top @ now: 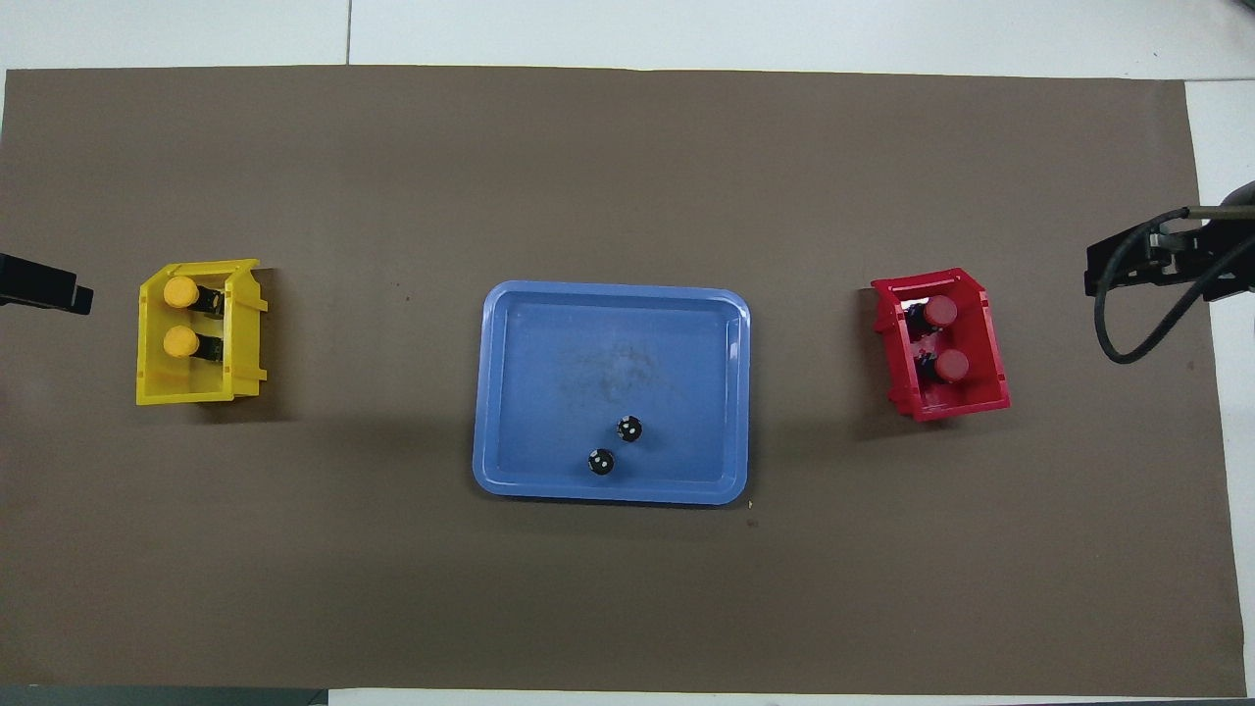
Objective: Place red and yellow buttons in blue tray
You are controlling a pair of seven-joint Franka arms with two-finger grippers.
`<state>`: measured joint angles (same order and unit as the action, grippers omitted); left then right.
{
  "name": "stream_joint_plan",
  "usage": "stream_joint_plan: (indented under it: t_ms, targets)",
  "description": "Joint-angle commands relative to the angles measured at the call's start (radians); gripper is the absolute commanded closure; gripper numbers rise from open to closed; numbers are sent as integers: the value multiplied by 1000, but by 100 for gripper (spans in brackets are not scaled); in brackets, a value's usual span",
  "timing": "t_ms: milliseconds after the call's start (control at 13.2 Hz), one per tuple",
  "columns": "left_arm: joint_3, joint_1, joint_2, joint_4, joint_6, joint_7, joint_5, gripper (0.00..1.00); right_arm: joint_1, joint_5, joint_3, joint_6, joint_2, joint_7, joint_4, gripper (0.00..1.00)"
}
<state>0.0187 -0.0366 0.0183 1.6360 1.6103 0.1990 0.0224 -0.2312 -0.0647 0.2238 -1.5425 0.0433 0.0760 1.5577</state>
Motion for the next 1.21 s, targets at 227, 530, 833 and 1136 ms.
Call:
stream_joint_plan:
  t_ms: [227,530,833,1136]
  targets:
    - [10,24,25,34,48,-75,-13,0,-11,22,12,-10,-13,-1,18,0]
    - [12,38,32,54,43,-73,-13,0,-16,20,12,-11,-13,-2,16,0]
    - [13,37,37,56,34,-81,-12,0,-37,20,8,-2,-16,-12,25,0]
    - [12,37,38,56,34,-79,-10,0,-27,26,11,-19,-20,-65,36,0]
